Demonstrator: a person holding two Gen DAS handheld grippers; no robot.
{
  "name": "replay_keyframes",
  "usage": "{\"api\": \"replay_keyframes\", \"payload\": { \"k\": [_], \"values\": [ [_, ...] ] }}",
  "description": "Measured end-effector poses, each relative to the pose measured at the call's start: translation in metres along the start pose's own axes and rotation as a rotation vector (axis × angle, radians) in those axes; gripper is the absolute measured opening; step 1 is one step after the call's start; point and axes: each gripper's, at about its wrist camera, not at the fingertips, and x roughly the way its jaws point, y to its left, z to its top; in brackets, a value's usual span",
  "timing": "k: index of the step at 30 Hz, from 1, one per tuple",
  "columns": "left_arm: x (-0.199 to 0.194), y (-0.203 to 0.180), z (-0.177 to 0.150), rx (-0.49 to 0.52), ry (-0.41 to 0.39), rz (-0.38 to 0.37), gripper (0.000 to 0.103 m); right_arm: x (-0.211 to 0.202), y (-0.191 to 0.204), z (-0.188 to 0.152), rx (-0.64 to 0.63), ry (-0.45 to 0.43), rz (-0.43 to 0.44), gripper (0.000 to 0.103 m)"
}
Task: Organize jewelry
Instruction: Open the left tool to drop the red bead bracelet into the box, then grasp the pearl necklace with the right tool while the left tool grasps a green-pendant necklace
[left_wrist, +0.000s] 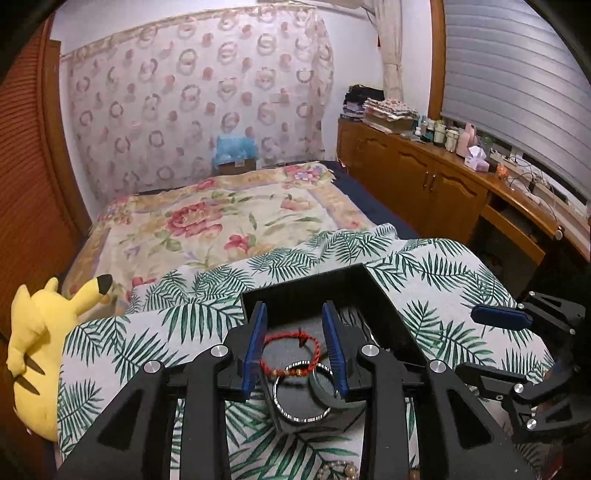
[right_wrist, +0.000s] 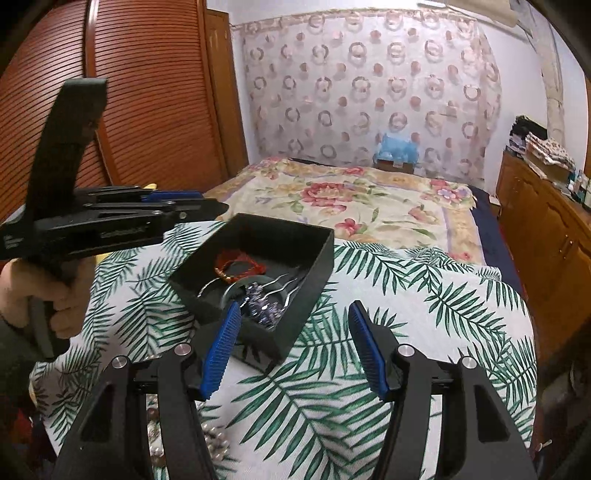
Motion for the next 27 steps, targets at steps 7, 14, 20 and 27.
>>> {"api": "replay_keyframes", "payload": {
  "k": [7, 14, 20, 27],
  "values": [
    [-0.024, 0.0, -0.031, 0.018, 0.006, -0.016, 0.038, -0.014, 0.01, -0.024, 0.022, 0.013, 0.049, 0.063],
    [-0.042, 0.002, -0.081, 0.009, 0.041, -0.047, 0.039, -0.016, 0.024, -0.054, 0.008, 0.069, 0.059, 0.063],
    [-0.052, 0.0, -0.11, -0.011, 0.059, -0.06, 0.039, -0.016, 0.039, -0.068, 0.003, 0.096, 0.097, 0.054],
    [-0.061, -0.002, -0.139, -0.019, 0.085, -0.048, 0.039, -0.01, 0.06, -0.077, -0.008, 0.131, 0.144, 0.045]
  ]
}}
